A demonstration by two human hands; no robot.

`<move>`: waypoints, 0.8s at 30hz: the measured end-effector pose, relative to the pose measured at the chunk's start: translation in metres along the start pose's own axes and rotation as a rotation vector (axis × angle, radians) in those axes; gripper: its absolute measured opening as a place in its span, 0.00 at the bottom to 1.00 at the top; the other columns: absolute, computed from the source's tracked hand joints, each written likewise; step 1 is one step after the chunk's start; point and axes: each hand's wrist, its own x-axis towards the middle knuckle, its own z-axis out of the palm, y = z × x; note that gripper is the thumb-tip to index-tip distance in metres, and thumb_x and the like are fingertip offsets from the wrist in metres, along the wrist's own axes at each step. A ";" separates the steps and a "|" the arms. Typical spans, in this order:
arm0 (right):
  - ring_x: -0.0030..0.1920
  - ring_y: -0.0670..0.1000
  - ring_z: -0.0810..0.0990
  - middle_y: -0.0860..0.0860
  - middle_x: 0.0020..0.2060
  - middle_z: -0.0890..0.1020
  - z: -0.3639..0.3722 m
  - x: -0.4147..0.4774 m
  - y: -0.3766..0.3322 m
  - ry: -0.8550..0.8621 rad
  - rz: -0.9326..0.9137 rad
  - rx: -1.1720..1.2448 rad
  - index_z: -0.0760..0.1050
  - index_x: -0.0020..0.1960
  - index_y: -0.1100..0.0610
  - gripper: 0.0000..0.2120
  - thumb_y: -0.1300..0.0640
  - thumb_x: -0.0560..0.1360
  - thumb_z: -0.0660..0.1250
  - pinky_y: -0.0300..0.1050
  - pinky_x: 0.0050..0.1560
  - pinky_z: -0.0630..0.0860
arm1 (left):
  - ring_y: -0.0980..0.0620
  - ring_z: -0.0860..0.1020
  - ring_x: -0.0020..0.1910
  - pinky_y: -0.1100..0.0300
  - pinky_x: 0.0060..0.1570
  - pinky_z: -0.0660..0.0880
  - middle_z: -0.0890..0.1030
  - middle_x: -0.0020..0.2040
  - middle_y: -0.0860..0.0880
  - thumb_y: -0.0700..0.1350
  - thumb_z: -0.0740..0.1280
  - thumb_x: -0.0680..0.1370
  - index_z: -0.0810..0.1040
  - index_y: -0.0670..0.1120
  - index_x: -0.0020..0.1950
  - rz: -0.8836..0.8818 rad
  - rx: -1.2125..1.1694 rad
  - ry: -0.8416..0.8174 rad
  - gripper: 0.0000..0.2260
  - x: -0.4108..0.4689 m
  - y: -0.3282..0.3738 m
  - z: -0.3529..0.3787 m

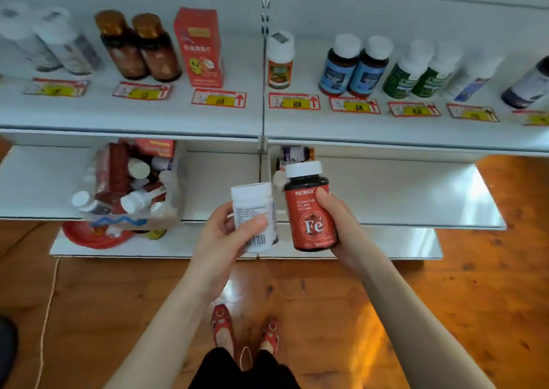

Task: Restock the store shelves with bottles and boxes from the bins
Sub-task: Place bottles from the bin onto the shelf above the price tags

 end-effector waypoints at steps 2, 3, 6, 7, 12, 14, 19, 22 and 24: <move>0.39 0.49 0.83 0.52 0.41 0.84 0.021 0.005 -0.011 -0.031 0.006 0.025 0.75 0.55 0.57 0.23 0.44 0.66 0.64 0.42 0.39 0.80 | 0.53 0.83 0.44 0.63 0.40 0.80 0.84 0.46 0.49 0.43 0.70 0.63 0.75 0.45 0.57 0.046 -0.034 0.047 0.22 -0.009 0.014 -0.019; 0.41 0.51 0.83 0.54 0.42 0.84 0.034 0.008 -0.017 -0.037 0.027 0.031 0.75 0.56 0.58 0.25 0.43 0.65 0.63 0.44 0.40 0.80 | 0.54 0.83 0.42 0.63 0.39 0.80 0.84 0.45 0.49 0.43 0.70 0.63 0.75 0.45 0.56 0.069 -0.059 0.072 0.21 -0.014 0.021 -0.029; 0.47 0.58 0.79 0.60 0.50 0.79 0.077 0.016 -0.030 -0.075 0.057 0.012 0.70 0.64 0.63 0.32 0.42 0.68 0.63 0.51 0.51 0.76 | 0.55 0.83 0.40 0.64 0.36 0.79 0.83 0.45 0.48 0.42 0.69 0.64 0.75 0.44 0.56 0.128 -0.119 0.147 0.20 -0.025 0.040 -0.060; 0.48 0.59 0.79 0.61 0.50 0.79 0.093 0.018 -0.033 -0.101 0.058 0.004 0.70 0.64 0.63 0.33 0.41 0.68 0.64 0.53 0.53 0.75 | 0.55 0.83 0.40 0.64 0.36 0.79 0.83 0.46 0.48 0.41 0.69 0.65 0.75 0.44 0.56 0.149 -0.128 0.168 0.20 -0.029 0.046 -0.072; 0.42 0.54 0.83 0.57 0.44 0.83 0.175 0.028 -0.042 -0.295 0.001 -0.133 0.74 0.57 0.59 0.32 0.39 0.61 0.72 0.49 0.47 0.79 | 0.52 0.83 0.43 0.60 0.41 0.80 0.83 0.49 0.45 0.41 0.72 0.65 0.75 0.42 0.58 0.230 -0.154 0.234 0.22 -0.045 0.073 -0.140; 0.38 0.50 0.83 0.53 0.39 0.84 0.207 0.033 -0.044 -0.324 -0.031 -0.153 0.74 0.53 0.57 0.23 0.44 0.64 0.72 0.44 0.41 0.81 | 0.48 0.82 0.45 0.55 0.42 0.80 0.83 0.49 0.44 0.41 0.76 0.62 0.75 0.42 0.58 0.249 -0.150 0.249 0.26 -0.050 0.084 -0.171; 0.36 0.50 0.81 0.52 0.36 0.83 0.283 0.045 -0.044 -0.303 -0.121 -0.220 0.74 0.46 0.55 0.15 0.48 0.63 0.66 0.46 0.42 0.78 | 0.49 0.83 0.39 0.58 0.32 0.78 0.83 0.48 0.42 0.42 0.74 0.63 0.75 0.42 0.57 0.270 -0.189 0.251 0.24 -0.054 0.109 -0.243; 0.37 0.50 0.79 0.52 0.38 0.80 0.323 0.054 -0.042 -0.276 -0.133 -0.218 0.72 0.49 0.56 0.18 0.49 0.63 0.64 0.44 0.41 0.77 | 0.49 0.83 0.44 0.60 0.37 0.80 0.83 0.48 0.43 0.41 0.76 0.62 0.74 0.41 0.58 0.289 -0.213 0.237 0.26 -0.058 0.122 -0.280; 0.35 0.49 0.80 0.53 0.37 0.79 0.350 0.055 -0.042 -0.291 -0.094 -0.184 0.70 0.52 0.58 0.21 0.48 0.63 0.64 0.41 0.36 0.78 | 0.49 0.83 0.44 0.60 0.39 0.80 0.83 0.48 0.44 0.41 0.75 0.63 0.74 0.40 0.58 0.306 -0.214 0.246 0.25 -0.062 0.129 -0.303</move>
